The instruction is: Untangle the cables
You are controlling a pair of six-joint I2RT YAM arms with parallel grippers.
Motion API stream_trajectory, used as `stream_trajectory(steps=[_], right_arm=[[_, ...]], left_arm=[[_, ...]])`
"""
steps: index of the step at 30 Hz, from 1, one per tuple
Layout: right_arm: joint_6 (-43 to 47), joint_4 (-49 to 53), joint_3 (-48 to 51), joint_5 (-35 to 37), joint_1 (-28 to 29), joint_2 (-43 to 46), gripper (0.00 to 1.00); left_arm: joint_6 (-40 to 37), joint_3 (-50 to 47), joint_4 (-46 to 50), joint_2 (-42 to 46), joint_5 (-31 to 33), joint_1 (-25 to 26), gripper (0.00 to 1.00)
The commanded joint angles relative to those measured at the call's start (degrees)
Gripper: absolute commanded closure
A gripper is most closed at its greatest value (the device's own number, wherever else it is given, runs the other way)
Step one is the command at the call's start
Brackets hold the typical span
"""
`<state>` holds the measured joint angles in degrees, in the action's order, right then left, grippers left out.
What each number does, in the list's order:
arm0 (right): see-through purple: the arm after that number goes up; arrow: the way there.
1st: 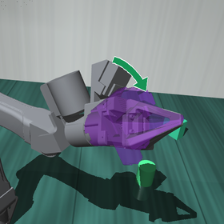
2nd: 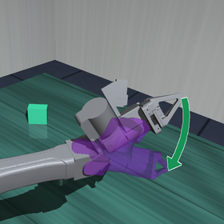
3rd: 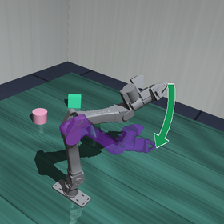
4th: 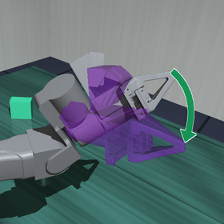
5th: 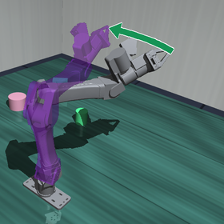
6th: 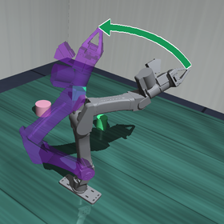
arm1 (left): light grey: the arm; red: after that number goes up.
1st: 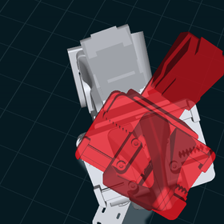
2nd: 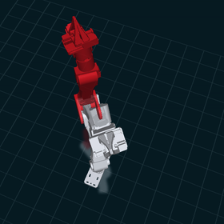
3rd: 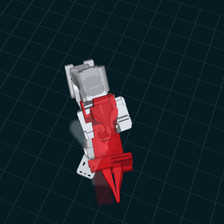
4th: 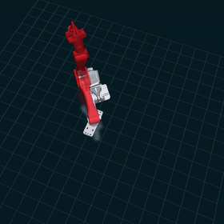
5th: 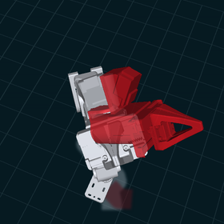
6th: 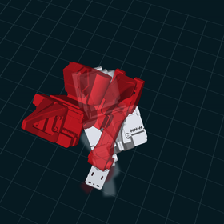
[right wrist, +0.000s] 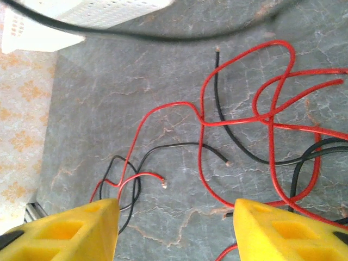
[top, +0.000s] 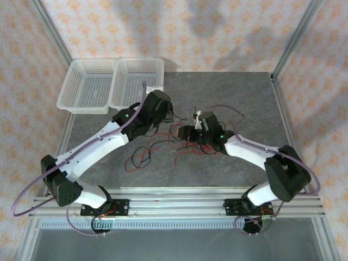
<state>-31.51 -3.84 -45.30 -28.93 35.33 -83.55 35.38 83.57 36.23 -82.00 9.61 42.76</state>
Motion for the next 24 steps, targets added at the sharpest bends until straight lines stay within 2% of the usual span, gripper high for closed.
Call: stream_trajectory(steps=[1, 7, 13, 18, 24], right_arm=[[-0.41, -2.31, -1.51, 1.42, 0.09, -0.59, 0.43], [-0.11, 0.06, 0.8, 5.61, 0.09, -1.21, 0.43], [0.08, 0.71, 4.19, 7.2, 0.09, 0.5, 0.43], [0.35, 1.46, 5.12, 7.81, 0.09, 1.62, 0.43], [0.39, 2.05, 5.92, 7.67, 0.09, 2.92, 0.43]], left_arm=[[-3.82, 6.47, 3.79, -0.58, 4.14, 0.22, 1.0], [-6.42, 18.21, 9.09, -4.06, 11.1, -1.46, 1.0], [-10.22, 29.76, 12.9, -8.23, 17.32, -5.94, 1.0], [-12.99, 36.44, 12.79, -11.24, 19.61, -13.35, 1.0], [-15.23, 37.28, 6.58, -13.74, 20.78, -25.5, 1.0]])
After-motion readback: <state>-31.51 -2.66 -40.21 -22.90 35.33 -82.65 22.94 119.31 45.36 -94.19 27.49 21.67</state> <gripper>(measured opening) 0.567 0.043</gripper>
